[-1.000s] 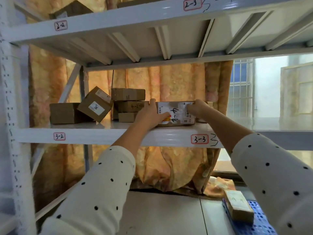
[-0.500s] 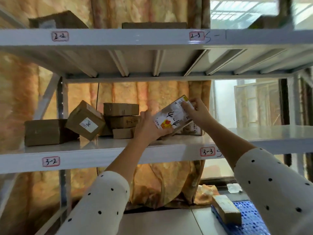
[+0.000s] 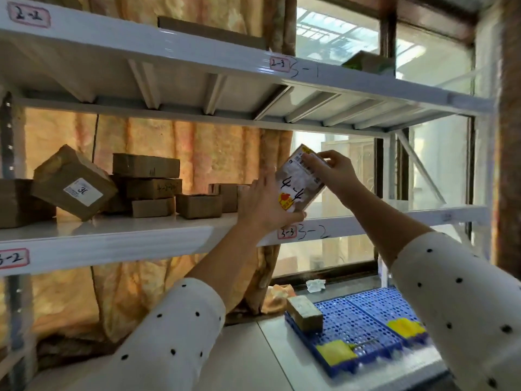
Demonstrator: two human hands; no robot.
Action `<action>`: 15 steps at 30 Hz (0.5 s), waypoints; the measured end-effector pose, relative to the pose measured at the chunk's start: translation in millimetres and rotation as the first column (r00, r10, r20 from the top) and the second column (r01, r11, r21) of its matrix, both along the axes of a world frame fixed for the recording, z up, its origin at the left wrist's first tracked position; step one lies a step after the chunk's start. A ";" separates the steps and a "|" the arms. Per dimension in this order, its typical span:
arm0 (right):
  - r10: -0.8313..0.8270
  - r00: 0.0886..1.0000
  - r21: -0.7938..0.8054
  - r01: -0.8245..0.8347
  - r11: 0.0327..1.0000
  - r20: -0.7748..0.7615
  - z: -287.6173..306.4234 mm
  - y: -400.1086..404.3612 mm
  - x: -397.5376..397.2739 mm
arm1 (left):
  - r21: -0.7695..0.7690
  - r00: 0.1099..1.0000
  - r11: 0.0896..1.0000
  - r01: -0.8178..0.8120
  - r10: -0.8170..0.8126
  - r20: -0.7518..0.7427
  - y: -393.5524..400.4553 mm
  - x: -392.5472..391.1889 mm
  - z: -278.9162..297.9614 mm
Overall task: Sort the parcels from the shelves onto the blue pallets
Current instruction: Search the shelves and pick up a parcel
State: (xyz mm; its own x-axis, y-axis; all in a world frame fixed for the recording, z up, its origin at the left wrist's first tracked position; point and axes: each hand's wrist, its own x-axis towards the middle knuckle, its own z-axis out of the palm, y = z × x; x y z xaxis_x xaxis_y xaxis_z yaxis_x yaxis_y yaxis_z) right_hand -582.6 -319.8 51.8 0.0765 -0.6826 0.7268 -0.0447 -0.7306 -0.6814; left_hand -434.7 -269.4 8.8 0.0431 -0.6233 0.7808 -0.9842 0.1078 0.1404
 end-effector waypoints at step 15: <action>-0.594 0.489 -0.049 0.745 0.665 -0.639 -139.1 -14.9 -197.2 | 0.329 0.964 0.920 0.213 -0.144 -0.224 -72.0 -204.4 -121.6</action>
